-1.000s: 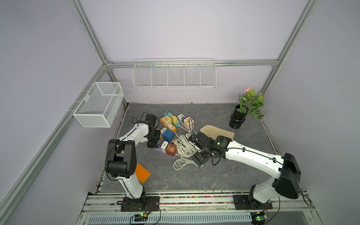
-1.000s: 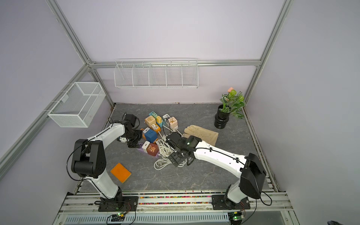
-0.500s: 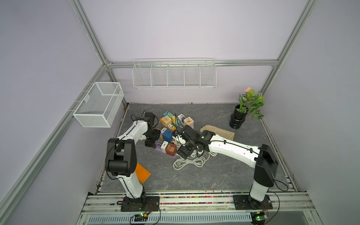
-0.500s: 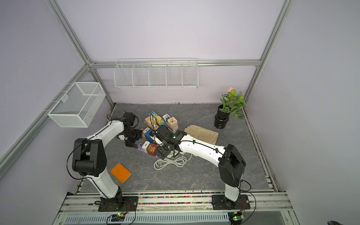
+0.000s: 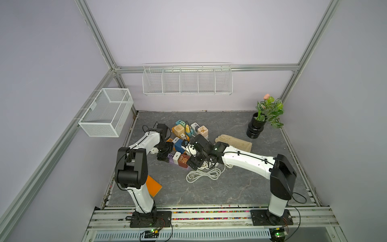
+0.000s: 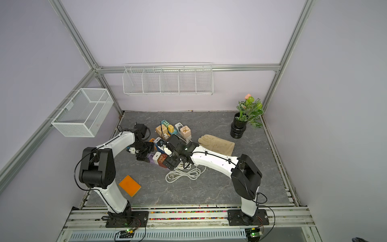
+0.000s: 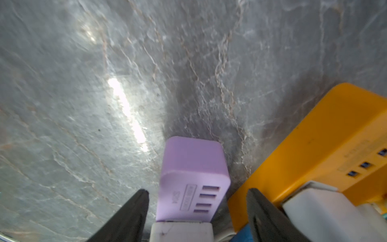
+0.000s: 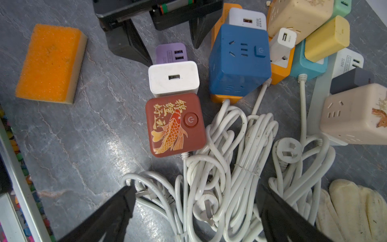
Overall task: Pull the plug off the socket
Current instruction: Remove the plug from the socket.
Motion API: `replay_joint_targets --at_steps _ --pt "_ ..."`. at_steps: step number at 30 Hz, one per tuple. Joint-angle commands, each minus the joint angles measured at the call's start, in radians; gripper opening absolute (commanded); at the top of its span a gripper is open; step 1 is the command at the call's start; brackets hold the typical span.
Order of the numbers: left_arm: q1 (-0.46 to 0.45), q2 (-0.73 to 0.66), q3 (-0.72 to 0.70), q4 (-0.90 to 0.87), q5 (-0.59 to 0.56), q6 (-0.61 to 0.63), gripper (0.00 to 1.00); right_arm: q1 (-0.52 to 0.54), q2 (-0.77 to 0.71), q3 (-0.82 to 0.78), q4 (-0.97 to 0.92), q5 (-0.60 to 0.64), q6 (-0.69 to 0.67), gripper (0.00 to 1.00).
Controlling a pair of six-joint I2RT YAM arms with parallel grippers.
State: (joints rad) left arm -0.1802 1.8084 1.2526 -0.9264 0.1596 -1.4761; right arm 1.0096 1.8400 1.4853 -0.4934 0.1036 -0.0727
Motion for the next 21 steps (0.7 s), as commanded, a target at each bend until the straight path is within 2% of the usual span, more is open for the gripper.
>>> replay_joint_targets --at_steps 1,5,12,21 --pt "-0.021 0.023 -0.022 0.018 0.013 -0.026 0.74 -0.005 0.036 -0.023 0.056 -0.016 -0.028 0.96" --pt "-0.025 0.020 -0.071 0.040 0.012 -0.043 0.69 -0.005 0.071 -0.015 0.081 -0.012 -0.054 0.96" --pt "-0.016 -0.004 -0.129 0.057 -0.019 -0.042 0.66 -0.004 0.172 0.079 0.061 -0.026 -0.082 0.96" --pt "0.005 -0.002 -0.165 0.093 -0.011 -0.040 0.56 -0.004 0.252 0.165 0.036 -0.101 -0.107 0.94"
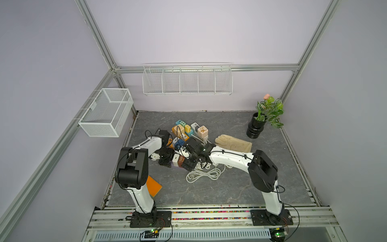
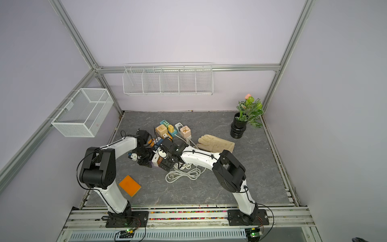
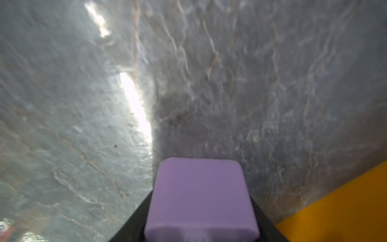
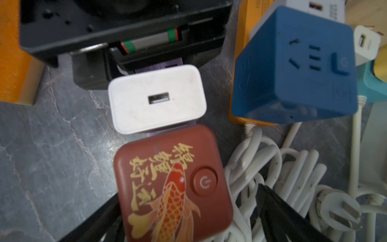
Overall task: Pull the plug off the socket
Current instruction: Remove the plug from the socket.
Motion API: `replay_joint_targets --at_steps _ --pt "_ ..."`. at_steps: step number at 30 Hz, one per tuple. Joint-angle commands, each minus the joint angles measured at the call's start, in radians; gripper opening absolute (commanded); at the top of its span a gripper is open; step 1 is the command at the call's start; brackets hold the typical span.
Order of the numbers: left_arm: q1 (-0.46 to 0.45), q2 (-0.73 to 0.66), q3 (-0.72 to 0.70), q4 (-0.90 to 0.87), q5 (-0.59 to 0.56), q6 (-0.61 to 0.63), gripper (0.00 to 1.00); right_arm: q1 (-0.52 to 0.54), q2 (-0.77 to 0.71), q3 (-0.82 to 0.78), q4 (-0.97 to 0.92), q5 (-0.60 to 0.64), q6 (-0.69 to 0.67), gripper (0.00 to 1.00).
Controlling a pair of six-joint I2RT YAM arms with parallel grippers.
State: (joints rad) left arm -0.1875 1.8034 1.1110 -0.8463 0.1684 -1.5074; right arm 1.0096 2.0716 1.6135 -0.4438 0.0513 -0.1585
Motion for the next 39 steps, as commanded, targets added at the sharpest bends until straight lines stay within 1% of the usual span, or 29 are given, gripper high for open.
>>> replay_joint_targets --at_steps 1,6,11,14,17,24,28,31,33,34,39 --pt "0.014 0.002 -0.023 0.014 -0.019 -0.007 0.54 -0.005 0.028 0.045 -0.018 -0.069 -0.025 0.94" --pt "0.023 0.009 -0.012 0.014 -0.021 0.019 0.47 -0.002 0.052 0.070 -0.041 -0.137 -0.058 0.89" --pt "0.031 0.010 -0.010 0.012 -0.020 0.035 0.42 -0.002 0.076 0.098 -0.077 -0.119 -0.076 0.87" --pt "0.034 0.014 0.002 0.003 -0.022 0.050 0.37 -0.002 0.082 0.098 -0.085 -0.086 -0.091 0.87" --pt "0.036 0.016 0.009 -0.004 -0.023 0.059 0.33 -0.002 0.090 0.107 -0.091 -0.075 -0.098 0.83" --pt "0.040 0.022 0.010 -0.002 -0.018 0.064 0.26 0.001 0.116 0.153 -0.127 -0.067 -0.093 0.63" --pt "0.042 0.019 0.013 -0.002 -0.020 0.064 0.20 0.001 0.114 0.167 -0.138 -0.075 -0.103 0.45" --pt "0.043 0.015 0.011 0.001 -0.018 0.062 0.13 0.001 0.111 0.186 -0.160 -0.090 -0.111 0.31" --pt "0.044 0.013 0.009 0.004 -0.018 0.060 0.05 0.001 0.108 0.202 -0.180 -0.100 -0.111 0.25" --pt "0.045 0.011 0.009 0.003 -0.018 0.059 0.00 0.001 0.105 0.207 -0.185 -0.105 -0.111 0.23" --pt "0.045 0.016 0.012 -0.002 -0.018 0.057 0.00 0.001 0.091 0.240 -0.213 -0.137 -0.101 0.16"
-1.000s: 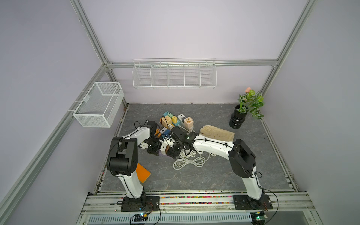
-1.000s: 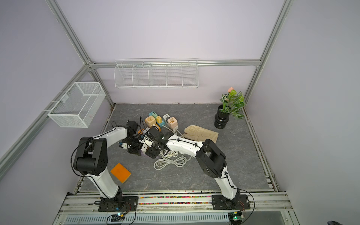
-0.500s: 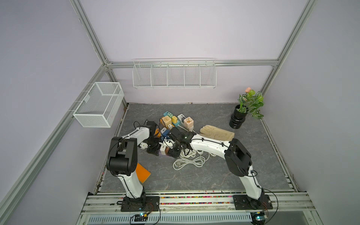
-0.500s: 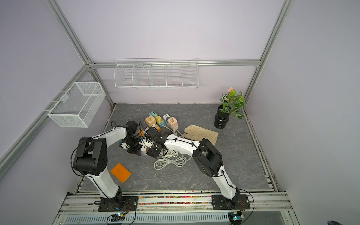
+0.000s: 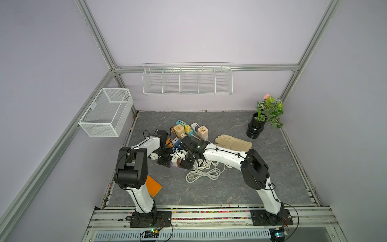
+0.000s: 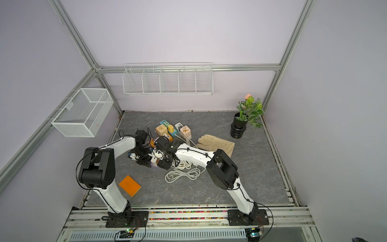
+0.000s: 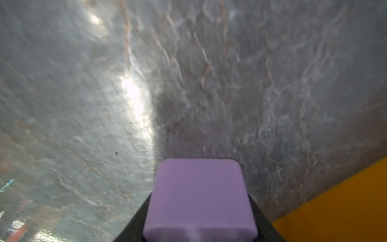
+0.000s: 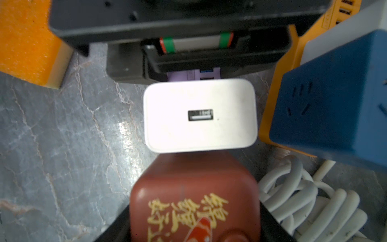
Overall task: Pull the plug off the socket
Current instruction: Remove the plug from the socket, then place the plug at the center of the board.
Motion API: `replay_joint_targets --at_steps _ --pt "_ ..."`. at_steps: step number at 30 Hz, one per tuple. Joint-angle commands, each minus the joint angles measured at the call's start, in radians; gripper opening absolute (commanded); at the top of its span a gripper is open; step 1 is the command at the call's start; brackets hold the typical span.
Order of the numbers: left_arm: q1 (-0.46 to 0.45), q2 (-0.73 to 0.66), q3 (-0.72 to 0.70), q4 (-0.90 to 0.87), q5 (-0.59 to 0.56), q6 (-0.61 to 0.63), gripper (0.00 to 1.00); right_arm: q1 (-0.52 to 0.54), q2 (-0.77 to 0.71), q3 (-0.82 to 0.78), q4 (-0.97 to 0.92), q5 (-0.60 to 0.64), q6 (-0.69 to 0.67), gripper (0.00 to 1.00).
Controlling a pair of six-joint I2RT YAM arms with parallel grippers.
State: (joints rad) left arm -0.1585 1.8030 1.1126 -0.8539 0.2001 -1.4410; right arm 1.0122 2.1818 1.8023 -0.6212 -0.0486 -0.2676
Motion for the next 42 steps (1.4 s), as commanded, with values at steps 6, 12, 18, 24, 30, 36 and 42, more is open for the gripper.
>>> replay_joint_targets --at_steps 6,12,18,24,30,36,42 --pt "0.016 0.017 0.011 0.010 -0.057 -0.007 0.00 -0.005 -0.019 0.078 -0.074 -0.081 0.029 0.12" --pt "0.010 0.018 0.022 0.013 -0.066 0.003 0.00 -0.012 0.017 0.166 -0.167 -0.102 0.070 0.11" --pt "-0.003 0.021 0.021 0.014 -0.061 0.004 0.00 -0.013 0.042 0.249 -0.231 -0.086 0.122 0.11" --pt "-0.003 0.017 0.018 0.033 -0.047 0.012 0.00 0.000 -0.077 0.128 -0.158 -0.131 0.202 0.11" --pt "-0.003 0.018 0.018 0.049 -0.032 0.026 0.00 0.092 -0.201 -0.134 0.047 -0.266 0.366 0.13" --pt "-0.001 0.012 0.019 0.053 -0.030 0.037 0.00 0.171 -0.169 -0.218 0.239 -0.366 0.545 0.15" --pt "-0.001 0.007 0.021 0.055 -0.027 0.057 0.00 0.183 -0.111 -0.264 0.407 -0.406 0.688 0.18"
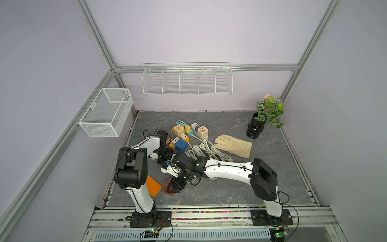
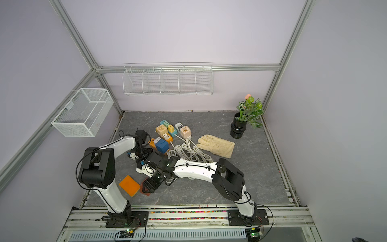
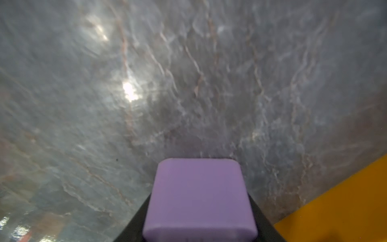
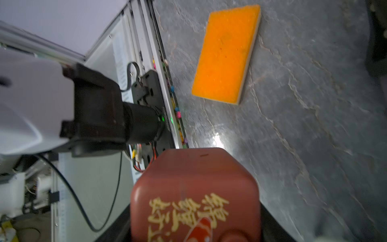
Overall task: Pull the plug off the socket
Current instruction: Place the plug at the center of the board.
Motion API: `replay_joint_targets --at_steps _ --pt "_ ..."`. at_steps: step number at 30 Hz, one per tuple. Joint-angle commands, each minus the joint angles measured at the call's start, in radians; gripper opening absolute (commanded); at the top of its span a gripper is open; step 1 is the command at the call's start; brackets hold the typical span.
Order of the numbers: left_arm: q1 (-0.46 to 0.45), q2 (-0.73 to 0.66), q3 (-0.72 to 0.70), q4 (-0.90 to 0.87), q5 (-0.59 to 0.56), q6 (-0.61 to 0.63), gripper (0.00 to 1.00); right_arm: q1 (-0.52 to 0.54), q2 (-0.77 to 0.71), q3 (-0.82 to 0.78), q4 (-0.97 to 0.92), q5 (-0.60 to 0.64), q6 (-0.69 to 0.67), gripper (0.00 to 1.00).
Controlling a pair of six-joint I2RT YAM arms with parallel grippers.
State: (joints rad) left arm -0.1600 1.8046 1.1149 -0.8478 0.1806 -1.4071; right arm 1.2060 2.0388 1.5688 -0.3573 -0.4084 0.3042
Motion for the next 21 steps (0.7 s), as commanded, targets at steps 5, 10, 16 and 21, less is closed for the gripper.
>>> replay_joint_targets --at_steps 5,10,16,21 --pt "0.001 0.002 0.017 0.047 -0.001 0.036 0.00 -0.013 0.066 -0.042 0.190 -0.056 0.180 0.19" --pt "0.003 -0.006 0.012 0.046 -0.010 0.036 0.00 -0.012 0.103 -0.038 0.208 -0.084 0.230 0.21" --pt "0.005 -0.008 0.013 0.042 -0.010 0.039 0.00 -0.024 0.133 -0.063 0.258 -0.114 0.299 0.25" --pt "0.005 -0.008 0.011 0.042 -0.007 0.040 0.00 -0.036 0.156 -0.069 0.265 -0.115 0.331 0.32"
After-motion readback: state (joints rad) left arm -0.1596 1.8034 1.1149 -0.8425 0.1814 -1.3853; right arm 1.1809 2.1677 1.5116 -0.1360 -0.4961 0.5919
